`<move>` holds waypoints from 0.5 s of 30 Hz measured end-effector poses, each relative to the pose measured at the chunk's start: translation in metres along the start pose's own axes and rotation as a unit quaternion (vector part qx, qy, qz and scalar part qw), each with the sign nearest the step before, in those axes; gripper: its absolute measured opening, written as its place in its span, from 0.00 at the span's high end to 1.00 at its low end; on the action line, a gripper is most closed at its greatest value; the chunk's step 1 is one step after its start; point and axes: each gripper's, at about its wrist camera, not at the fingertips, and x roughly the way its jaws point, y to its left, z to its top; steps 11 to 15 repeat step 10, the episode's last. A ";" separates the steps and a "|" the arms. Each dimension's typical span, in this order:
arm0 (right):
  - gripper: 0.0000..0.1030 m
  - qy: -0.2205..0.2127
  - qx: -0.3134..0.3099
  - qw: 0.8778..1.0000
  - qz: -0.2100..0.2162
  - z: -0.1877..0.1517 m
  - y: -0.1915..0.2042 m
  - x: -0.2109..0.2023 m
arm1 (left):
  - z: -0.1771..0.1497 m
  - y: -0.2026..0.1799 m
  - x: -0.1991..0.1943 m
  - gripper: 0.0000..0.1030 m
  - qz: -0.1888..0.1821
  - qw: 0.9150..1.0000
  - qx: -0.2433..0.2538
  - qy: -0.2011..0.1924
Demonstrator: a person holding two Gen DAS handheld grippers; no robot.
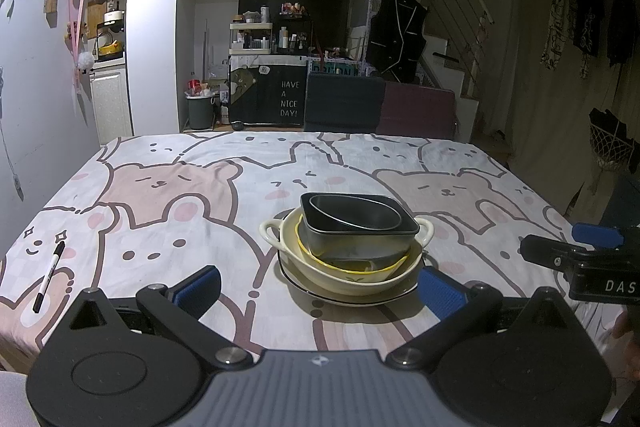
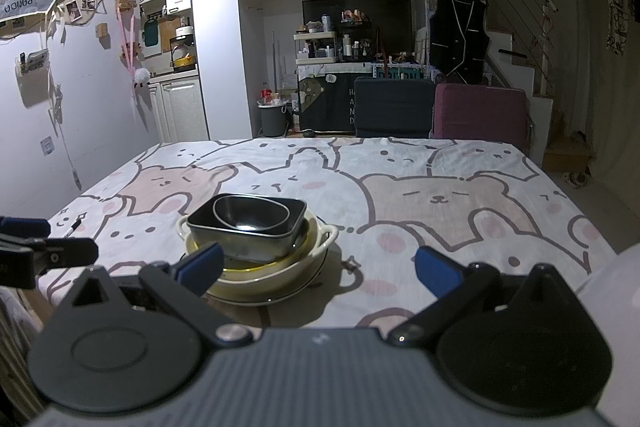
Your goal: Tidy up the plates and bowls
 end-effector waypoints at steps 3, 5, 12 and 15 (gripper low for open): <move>0.00 0.000 0.000 1.000 0.000 0.000 0.000 0.000 | 0.000 -0.001 0.000 0.00 -0.002 1.000 0.000 -0.001; 0.00 0.000 0.000 1.000 0.000 0.000 0.000 0.000 | 0.001 -0.002 0.000 0.00 -0.002 1.000 0.000 -0.001; 0.00 0.000 0.000 1.000 0.000 0.000 0.000 0.000 | 0.001 -0.002 -0.001 0.00 -0.001 1.000 0.000 -0.001; 0.00 0.000 0.000 1.000 0.000 0.000 0.000 0.000 | 0.001 -0.002 -0.001 0.00 -0.001 1.000 0.000 -0.001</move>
